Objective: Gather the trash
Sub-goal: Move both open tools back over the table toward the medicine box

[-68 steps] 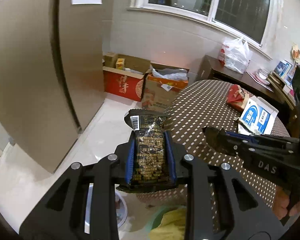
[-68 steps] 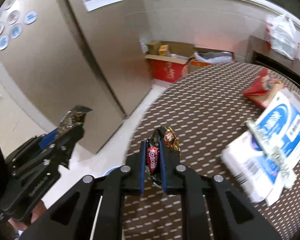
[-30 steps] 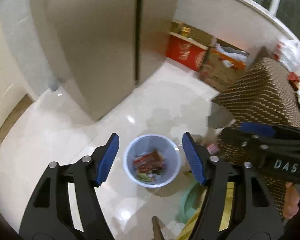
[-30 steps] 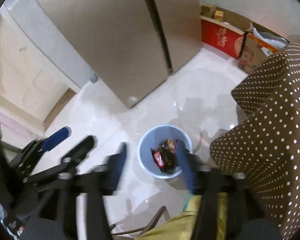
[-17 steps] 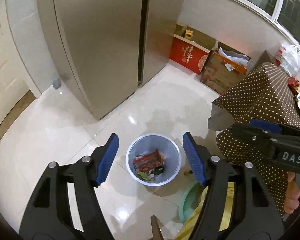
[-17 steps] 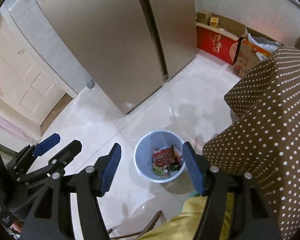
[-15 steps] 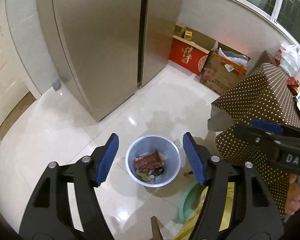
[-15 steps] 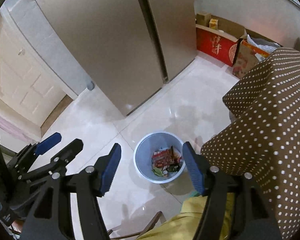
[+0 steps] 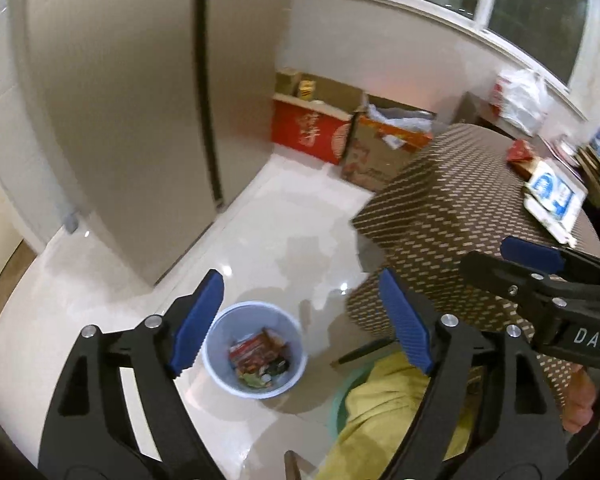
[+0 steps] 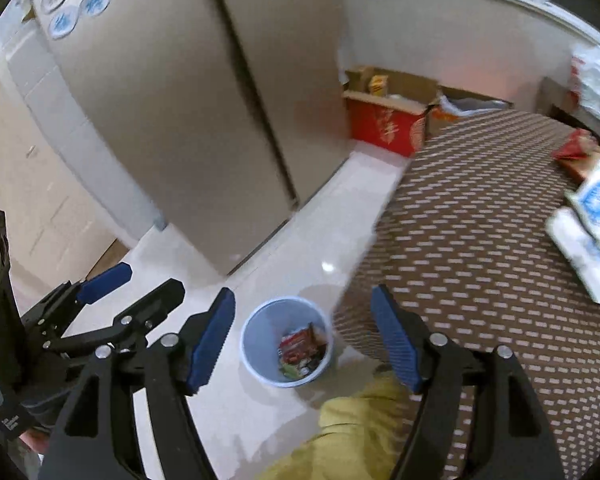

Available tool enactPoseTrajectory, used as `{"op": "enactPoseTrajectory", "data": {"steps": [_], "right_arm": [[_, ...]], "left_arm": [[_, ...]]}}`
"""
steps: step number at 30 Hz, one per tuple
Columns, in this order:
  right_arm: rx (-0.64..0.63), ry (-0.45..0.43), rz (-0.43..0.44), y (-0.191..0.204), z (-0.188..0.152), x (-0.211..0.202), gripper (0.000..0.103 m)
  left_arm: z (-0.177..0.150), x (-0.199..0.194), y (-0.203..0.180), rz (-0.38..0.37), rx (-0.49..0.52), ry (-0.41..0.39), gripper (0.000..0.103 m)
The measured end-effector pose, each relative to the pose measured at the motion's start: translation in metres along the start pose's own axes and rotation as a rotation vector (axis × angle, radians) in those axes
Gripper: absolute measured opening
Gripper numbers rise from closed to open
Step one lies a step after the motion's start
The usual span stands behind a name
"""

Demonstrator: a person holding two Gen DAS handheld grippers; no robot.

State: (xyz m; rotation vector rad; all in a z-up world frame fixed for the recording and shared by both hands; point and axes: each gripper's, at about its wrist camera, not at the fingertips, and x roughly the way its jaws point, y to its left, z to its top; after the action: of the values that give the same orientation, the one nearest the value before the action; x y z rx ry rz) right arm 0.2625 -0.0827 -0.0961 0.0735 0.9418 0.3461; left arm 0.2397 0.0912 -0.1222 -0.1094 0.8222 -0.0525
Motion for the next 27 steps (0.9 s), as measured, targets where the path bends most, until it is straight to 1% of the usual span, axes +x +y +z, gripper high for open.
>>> {"op": "enactPoseTrajectory", "data": {"steps": [3,5,9,10,13,16,18,20,22,24,27], "right_arm": [[0.057,-0.03,-0.037,-0.034,-0.002,-0.02,0.074],[0.102,-0.051,-0.073,-0.061,-0.005,-0.036,0.075],[0.187,-0.081,-0.167,-0.116,-0.014,-0.063,0.077],[0.205,-0.086,-0.181,-0.126,-0.017,-0.067,0.078],[0.26,-0.094,-0.235,-0.163,-0.024,-0.08,0.079],[0.328,-0.089,-0.28,-0.203,-0.032,-0.086,0.079],[0.367,-0.082,-0.291,-0.224,-0.042,-0.088,0.079],[0.416,-0.069,-0.299,-0.248,-0.045,-0.086,0.079],[0.443,-0.068,-0.296,-0.262,-0.046,-0.083,0.079],[0.449,-0.062,-0.296,-0.27,-0.04,-0.077,0.079],[0.403,-0.029,-0.279,-0.279,-0.026,-0.058,0.079]], "left_arm": [[0.009,0.005,-0.029,-0.045,0.038,0.0,0.082],[0.014,0.008,-0.049,-0.091,0.062,0.005,0.083],[0.024,0.016,-0.091,-0.143,0.112,0.012,0.085],[0.026,0.018,-0.104,-0.161,0.128,0.012,0.086],[0.03,0.027,-0.132,-0.237,0.159,0.02,0.086],[0.034,0.035,-0.159,-0.267,0.185,0.035,0.086],[0.035,0.039,-0.173,-0.286,0.2,0.039,0.086],[0.037,0.044,-0.19,-0.312,0.222,0.047,0.086],[0.039,0.047,-0.2,-0.327,0.233,0.051,0.086],[0.044,0.053,-0.212,-0.34,0.241,0.06,0.087],[0.052,0.062,-0.224,-0.359,0.237,0.077,0.088]]}}
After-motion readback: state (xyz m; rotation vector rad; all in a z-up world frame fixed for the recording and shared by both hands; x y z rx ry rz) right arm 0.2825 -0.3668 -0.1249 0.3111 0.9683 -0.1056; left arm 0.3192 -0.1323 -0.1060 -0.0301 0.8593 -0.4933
